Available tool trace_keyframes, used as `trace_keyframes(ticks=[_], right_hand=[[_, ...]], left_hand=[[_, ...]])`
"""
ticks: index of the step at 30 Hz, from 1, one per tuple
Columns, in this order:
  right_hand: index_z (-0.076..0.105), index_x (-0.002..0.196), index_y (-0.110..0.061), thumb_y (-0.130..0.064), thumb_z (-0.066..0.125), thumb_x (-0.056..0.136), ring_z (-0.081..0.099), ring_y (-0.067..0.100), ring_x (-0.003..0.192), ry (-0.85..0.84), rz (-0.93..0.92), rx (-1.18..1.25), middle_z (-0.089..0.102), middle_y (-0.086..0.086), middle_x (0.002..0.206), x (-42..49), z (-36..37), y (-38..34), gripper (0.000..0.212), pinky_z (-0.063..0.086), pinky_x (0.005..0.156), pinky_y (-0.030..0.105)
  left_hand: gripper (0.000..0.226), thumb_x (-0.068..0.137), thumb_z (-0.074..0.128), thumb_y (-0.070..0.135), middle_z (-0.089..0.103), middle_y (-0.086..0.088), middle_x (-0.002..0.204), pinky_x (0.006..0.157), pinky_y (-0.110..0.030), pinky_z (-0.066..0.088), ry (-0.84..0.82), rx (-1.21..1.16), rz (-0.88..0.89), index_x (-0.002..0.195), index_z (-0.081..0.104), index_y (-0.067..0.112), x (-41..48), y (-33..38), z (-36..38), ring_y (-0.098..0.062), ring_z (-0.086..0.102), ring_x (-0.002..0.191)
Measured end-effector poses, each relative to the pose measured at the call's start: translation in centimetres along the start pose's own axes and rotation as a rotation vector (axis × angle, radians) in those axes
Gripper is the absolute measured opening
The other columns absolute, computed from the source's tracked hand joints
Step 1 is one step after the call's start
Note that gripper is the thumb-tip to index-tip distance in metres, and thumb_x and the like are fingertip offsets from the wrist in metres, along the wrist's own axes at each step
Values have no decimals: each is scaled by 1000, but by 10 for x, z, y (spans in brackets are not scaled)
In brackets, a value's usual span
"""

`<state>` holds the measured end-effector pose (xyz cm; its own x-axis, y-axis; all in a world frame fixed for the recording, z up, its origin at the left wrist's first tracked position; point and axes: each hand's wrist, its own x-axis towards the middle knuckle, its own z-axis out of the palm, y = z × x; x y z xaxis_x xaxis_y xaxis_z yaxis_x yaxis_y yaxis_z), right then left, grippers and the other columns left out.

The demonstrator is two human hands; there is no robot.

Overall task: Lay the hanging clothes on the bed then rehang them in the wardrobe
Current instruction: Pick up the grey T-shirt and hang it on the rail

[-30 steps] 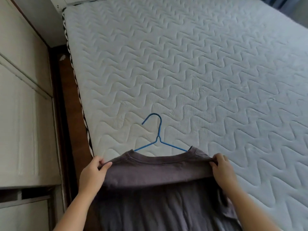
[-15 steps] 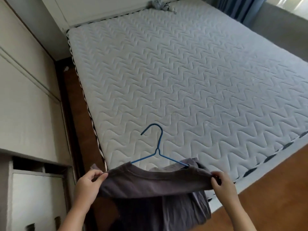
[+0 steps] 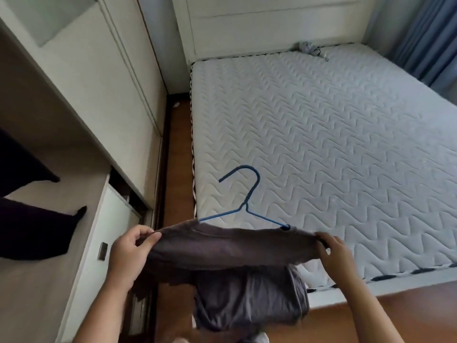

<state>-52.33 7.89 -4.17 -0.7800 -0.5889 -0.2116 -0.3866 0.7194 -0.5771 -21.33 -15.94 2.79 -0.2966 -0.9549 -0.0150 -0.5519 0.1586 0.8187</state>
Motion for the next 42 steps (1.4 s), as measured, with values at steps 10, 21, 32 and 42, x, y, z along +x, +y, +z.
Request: trace_keyframes(ticks=[10,21,32,42], right_hand=[[58,106,-9,-22,42,94,58,37,96,215,-294,-217,54,17,105,-31,-46,-153,24,43,78,37],[54,104,-3,-17,40,94,54,40,94,495,-531,52,53,23,108,-45,-98,-316,22,42,80,41],[53,98,2,-10,41,91,53,40,93,476,-699,145,59,27,100,-26,-150,-384,18,32,71,33],[50,57,-13,-19,43,89,51,22,66,19,-695,-49,52,4,61,19,-171,-375,33,37,55,27]], left_hand=[[4,81,65,16,61,2,77,75,-29,41,298,-157,94,81,63,13,-13,6,-133,-21,57,82],[17,85,58,27,62,-12,97,83,-36,43,656,-109,263,92,61,12,8,62,-248,-26,56,93],[26,91,50,28,61,-16,103,100,-50,35,839,40,176,101,60,7,23,125,-267,-37,49,108],[21,86,57,30,61,-15,100,93,-48,43,809,-100,77,95,63,12,72,117,-228,-35,55,96]])
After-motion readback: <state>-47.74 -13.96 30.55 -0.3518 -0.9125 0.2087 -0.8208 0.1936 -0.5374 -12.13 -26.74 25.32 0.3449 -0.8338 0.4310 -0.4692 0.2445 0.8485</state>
